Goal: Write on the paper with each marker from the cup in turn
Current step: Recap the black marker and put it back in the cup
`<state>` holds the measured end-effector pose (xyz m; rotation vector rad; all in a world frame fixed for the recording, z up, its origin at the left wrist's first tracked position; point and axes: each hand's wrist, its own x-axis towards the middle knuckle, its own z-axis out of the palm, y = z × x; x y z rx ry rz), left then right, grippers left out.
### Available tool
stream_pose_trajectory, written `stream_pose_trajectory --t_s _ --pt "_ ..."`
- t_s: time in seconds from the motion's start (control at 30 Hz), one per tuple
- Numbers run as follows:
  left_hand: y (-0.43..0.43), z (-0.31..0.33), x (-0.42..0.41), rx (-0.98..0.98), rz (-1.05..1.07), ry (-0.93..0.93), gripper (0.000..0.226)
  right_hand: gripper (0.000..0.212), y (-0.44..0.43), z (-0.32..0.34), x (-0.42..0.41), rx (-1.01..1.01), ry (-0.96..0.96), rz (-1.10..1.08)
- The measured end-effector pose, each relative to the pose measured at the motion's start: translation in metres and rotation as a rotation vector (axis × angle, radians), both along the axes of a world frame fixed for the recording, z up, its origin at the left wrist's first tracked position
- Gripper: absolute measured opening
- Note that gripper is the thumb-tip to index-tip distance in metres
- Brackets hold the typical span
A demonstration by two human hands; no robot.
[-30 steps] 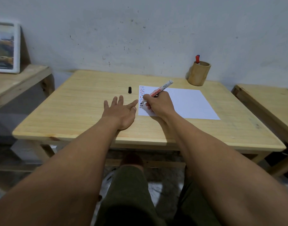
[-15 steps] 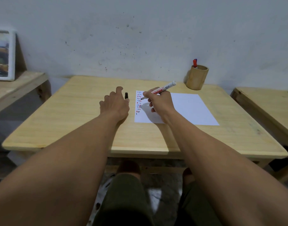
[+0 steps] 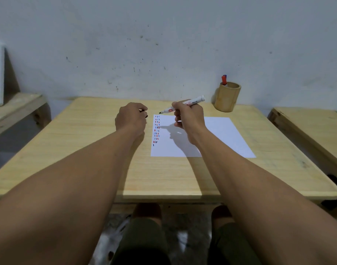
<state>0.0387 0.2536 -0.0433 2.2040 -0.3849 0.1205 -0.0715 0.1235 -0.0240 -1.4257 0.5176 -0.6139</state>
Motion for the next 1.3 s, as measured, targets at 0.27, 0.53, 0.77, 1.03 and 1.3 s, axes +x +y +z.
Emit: stream_pose_trajectory --t_s 0.27,0.53,0.77,1.03,1.3 --pt "-0.018 0.041 -0.006 -0.450 -0.045 0.174 0.012 0.014 -0.005 0.035 -0.003 0.166 -0.129 -0.017" --pt "-0.039 0.070 -0.022 -0.575 -0.164 0.299 0.010 0.013 -0.011 0.049 -0.012 0.213 -0.224 -0.043" --pt "-0.042 0.082 -0.032 -0.556 -0.193 0.341 0.009 0.014 -0.022 0.050 -0.019 0.260 -0.267 -0.031" --pt "-0.045 0.090 -0.036 -0.616 -0.221 0.405 0.010 0.004 -0.027 0.053 -0.026 0.220 -0.241 0.013" --pt "-0.049 0.092 -0.033 -0.625 -0.204 0.323 0.016 0.015 -0.045 0.055 -0.035 -0.078 -0.034 0.081"
